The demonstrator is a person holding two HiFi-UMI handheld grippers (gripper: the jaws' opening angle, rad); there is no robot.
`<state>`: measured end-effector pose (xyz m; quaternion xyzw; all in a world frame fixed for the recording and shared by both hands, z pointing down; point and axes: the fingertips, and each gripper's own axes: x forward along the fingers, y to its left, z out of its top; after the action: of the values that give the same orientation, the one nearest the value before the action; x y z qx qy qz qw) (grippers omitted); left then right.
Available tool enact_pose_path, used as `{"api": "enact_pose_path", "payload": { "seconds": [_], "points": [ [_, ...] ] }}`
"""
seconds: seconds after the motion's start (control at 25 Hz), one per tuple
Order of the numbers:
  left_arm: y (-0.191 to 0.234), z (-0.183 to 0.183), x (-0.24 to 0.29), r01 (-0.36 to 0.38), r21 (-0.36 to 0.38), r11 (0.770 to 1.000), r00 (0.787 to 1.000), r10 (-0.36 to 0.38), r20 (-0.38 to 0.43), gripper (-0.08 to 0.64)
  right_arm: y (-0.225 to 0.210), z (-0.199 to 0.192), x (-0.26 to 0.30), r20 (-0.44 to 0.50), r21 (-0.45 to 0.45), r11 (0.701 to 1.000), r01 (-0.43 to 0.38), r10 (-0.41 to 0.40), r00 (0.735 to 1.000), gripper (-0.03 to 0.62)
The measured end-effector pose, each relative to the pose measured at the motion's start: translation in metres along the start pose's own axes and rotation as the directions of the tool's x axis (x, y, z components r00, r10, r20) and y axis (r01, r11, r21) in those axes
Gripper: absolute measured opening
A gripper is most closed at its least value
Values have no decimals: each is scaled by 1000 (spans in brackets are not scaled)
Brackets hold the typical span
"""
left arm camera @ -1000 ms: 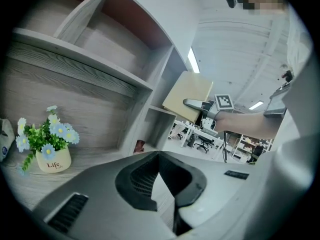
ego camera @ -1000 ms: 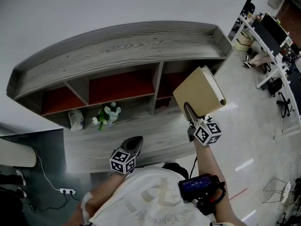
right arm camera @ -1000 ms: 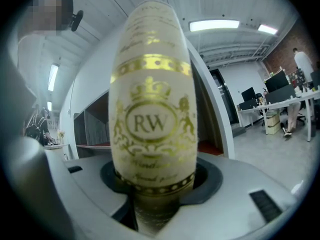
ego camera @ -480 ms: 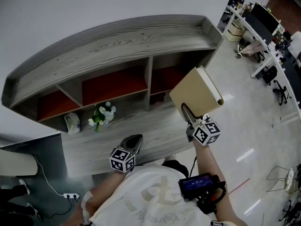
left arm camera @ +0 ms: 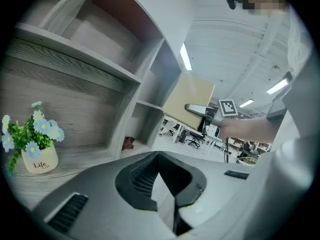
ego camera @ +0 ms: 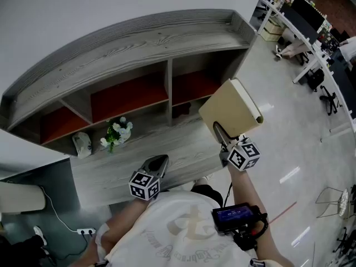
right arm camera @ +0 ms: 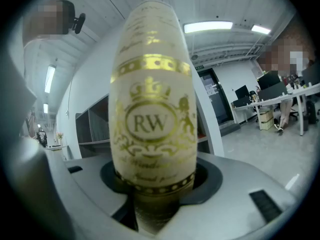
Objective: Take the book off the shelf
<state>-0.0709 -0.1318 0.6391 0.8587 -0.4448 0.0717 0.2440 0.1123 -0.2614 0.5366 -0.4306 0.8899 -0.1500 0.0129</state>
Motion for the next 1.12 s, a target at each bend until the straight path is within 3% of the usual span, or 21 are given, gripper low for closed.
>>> {"api": "enact_pose_path", "payload": {
  "seconds": [1.12],
  "points": [
    [-34, -2, 26, 96, 48, 994, 995, -94, -40, 0, 5, -69, -80, -84, 41, 999, -10, 13, 996, 216]
  ]
}}
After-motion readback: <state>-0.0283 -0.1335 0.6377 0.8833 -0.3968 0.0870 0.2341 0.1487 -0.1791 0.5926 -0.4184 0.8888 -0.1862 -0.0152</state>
